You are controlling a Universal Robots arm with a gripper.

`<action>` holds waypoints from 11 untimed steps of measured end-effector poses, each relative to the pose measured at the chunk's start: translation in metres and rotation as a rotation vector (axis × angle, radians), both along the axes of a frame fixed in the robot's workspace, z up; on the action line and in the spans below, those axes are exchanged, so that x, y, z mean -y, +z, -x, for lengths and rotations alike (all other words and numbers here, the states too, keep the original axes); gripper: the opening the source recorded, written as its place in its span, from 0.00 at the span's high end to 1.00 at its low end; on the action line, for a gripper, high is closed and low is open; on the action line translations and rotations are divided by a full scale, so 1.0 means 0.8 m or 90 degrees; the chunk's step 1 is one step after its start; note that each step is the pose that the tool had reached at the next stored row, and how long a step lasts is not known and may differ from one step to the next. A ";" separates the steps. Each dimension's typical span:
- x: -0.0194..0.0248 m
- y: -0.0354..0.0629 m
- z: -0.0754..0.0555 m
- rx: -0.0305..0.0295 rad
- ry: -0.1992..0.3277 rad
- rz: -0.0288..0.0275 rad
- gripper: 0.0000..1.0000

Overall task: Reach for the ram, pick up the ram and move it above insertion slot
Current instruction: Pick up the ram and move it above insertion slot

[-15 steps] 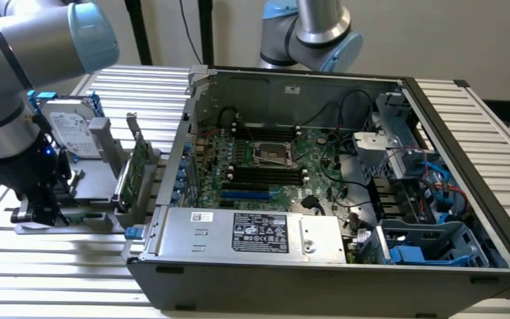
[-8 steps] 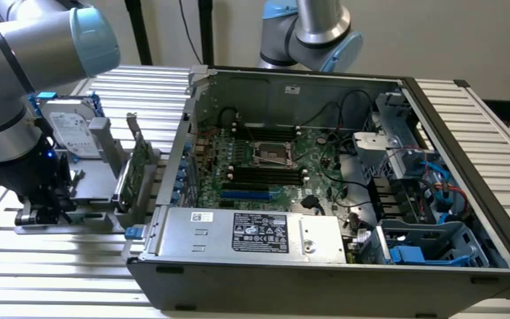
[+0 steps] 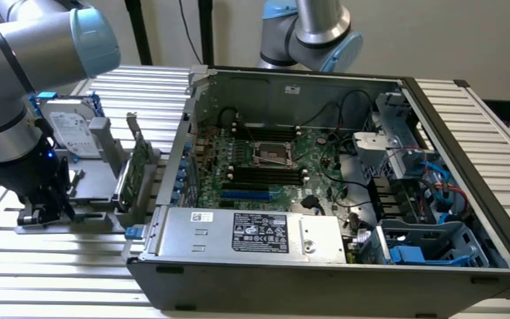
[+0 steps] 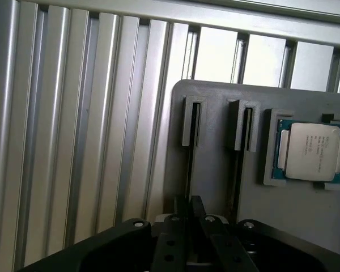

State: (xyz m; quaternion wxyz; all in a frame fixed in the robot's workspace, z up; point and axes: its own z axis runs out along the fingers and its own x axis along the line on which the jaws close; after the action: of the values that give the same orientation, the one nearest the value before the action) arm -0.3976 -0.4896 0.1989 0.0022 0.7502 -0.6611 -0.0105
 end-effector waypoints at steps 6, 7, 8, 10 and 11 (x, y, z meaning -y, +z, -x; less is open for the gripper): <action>-0.0001 0.000 0.000 0.0001 -0.001 0.0001 0.87; -0.0001 0.001 0.000 0.0001 -0.001 0.0001 0.87; -0.0001 0.001 0.000 0.0000 -0.002 0.0002 0.87; 0.0000 0.003 0.000 -0.0001 -0.003 0.0002 0.87; 0.0001 0.004 0.000 -0.0002 -0.004 0.0002 0.87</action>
State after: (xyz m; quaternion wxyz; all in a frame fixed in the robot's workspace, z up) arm -0.3973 -0.4897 0.2021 0.0024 0.7481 -0.6635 -0.0105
